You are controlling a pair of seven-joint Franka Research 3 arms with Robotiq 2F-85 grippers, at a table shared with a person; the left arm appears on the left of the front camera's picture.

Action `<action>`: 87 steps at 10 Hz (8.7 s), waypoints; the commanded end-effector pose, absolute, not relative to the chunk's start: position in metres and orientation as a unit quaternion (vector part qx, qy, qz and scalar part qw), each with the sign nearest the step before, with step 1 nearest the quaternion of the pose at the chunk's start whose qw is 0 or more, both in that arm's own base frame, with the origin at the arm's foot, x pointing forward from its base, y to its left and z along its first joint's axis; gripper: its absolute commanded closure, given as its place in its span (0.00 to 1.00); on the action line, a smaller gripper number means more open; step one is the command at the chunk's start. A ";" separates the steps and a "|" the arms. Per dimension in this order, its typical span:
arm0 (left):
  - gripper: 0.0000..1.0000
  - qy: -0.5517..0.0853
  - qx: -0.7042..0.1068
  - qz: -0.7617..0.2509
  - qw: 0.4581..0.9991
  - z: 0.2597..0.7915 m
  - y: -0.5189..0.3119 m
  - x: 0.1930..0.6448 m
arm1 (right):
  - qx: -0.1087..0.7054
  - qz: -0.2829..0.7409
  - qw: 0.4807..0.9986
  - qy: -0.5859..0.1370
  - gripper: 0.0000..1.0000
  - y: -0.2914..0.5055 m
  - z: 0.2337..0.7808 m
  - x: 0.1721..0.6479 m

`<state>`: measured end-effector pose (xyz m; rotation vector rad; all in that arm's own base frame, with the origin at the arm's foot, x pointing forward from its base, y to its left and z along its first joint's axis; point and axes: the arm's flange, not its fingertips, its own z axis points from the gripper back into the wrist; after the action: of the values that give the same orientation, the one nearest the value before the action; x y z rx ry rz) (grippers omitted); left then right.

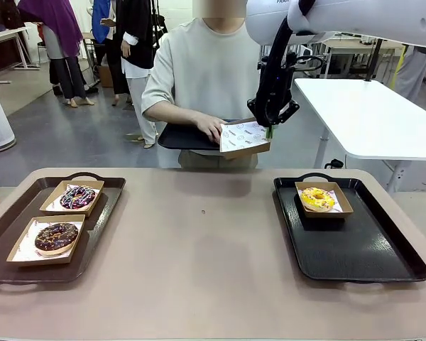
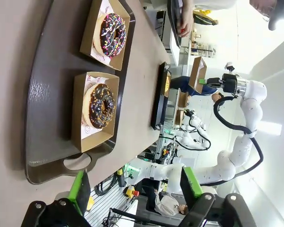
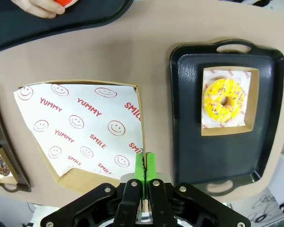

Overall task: Individually package the donuts and arrange them on the tray.
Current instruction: Place the picked Paper togo box on the Handle tray.

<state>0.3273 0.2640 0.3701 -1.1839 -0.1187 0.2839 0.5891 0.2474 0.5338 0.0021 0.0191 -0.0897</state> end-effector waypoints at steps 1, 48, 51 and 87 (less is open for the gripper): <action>0.00 -0.058 -0.556 0.134 0.819 0.372 0.265 0.326 | 0.001 -0.047 0.999 0.011 1.00 0.243 0.531 0.582; 0.00 -0.058 -0.556 0.134 0.819 0.372 0.265 0.326 | 0.020 0.001 0.998 0.057 0.99 0.058 0.397 0.419; 0.00 -0.058 -0.556 0.134 0.819 0.372 0.265 0.326 | 0.025 -0.014 0.997 0.066 0.99 0.058 0.377 0.425; 0.00 -0.058 -0.556 0.134 0.819 0.372 0.265 0.326 | 0.617 -0.024 0.776 -0.129 0.00 -0.250 0.356 0.293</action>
<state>0.3277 0.2637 0.3696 -1.1834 -0.1169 0.2836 0.2974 -0.2471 0.3602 1.3248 -0.2868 -0.0383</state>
